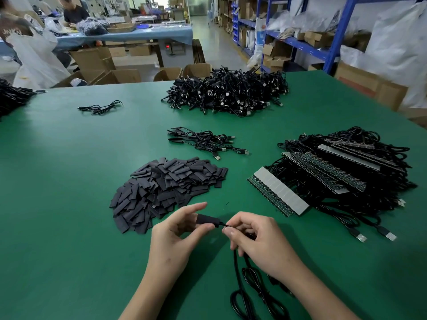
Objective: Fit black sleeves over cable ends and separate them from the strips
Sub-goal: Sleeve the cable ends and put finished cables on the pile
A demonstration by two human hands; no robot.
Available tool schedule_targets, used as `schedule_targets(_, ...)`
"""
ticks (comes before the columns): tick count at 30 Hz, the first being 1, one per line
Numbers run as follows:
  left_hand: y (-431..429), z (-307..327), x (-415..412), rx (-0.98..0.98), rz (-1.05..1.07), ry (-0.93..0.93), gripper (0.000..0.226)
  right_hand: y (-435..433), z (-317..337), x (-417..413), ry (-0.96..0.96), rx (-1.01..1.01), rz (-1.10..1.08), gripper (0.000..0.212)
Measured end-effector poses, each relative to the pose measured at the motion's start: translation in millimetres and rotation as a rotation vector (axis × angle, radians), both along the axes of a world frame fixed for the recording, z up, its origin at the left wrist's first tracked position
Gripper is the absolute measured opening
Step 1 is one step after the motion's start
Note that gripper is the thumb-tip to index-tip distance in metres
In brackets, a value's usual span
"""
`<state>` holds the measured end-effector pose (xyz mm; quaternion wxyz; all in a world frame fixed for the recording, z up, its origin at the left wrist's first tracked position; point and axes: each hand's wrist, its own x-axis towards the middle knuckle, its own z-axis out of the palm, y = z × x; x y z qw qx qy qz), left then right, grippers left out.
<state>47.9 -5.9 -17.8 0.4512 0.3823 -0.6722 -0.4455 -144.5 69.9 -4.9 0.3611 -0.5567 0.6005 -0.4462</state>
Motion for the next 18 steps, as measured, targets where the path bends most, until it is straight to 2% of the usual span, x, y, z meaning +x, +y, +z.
schedule_targets(4,-2.7,-1.7,0.7,-0.010,0.106,0.055,0.030,-0.3,-0.9,1.8,0.000,-0.002,-0.004,0.012)
schedule_targets(10,1.6,-2.8,-2.0,-0.018,0.116,0.076,0.015,0.1,-0.9,5.4,0.015,-0.007,-0.032,0.017)
schedule_targets(18,4.9,1.7,-7.4,-0.188,0.058,-0.006,0.033,-0.9,-0.1,8.3,-0.137,0.016,-0.064,0.024)
